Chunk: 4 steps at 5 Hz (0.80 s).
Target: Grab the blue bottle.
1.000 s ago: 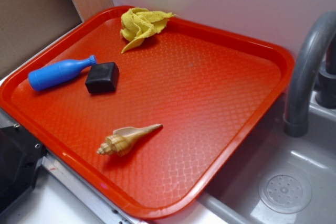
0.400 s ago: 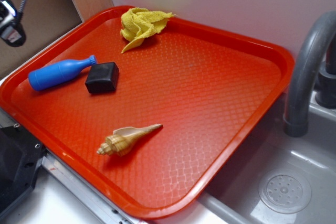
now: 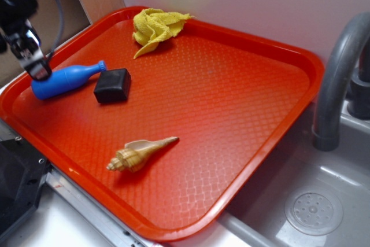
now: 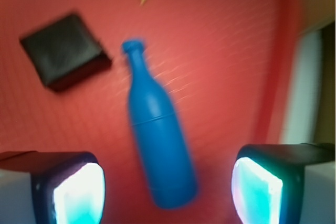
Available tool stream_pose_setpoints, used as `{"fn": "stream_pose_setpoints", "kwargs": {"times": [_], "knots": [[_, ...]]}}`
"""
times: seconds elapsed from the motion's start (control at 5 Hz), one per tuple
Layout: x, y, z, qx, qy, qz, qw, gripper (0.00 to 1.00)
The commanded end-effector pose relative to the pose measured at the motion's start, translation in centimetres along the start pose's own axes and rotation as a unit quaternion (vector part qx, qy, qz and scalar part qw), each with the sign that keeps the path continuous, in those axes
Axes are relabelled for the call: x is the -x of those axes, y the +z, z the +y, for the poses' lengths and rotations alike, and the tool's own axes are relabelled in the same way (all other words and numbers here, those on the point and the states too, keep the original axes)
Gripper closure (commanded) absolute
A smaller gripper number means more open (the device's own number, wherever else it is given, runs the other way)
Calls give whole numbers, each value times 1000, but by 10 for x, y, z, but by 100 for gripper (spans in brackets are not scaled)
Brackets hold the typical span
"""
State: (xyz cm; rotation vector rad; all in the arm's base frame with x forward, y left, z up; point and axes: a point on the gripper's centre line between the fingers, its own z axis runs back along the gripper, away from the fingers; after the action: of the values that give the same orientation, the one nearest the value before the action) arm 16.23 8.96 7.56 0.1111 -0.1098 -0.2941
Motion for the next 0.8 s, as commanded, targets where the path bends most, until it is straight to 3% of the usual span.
{"fn": "stream_pose_setpoints", "kwargs": {"times": [0.0, 0.2, 0.4, 0.6], "knots": [[1, -30, 3, -48, -6, 43, 998, 0], [2, -41, 23, -73, 13, 64, 995, 0], [2, -51, 34, -71, 21, 74, 995, 0], [3, -60, 27, -51, -6, 76, 996, 0]]}}
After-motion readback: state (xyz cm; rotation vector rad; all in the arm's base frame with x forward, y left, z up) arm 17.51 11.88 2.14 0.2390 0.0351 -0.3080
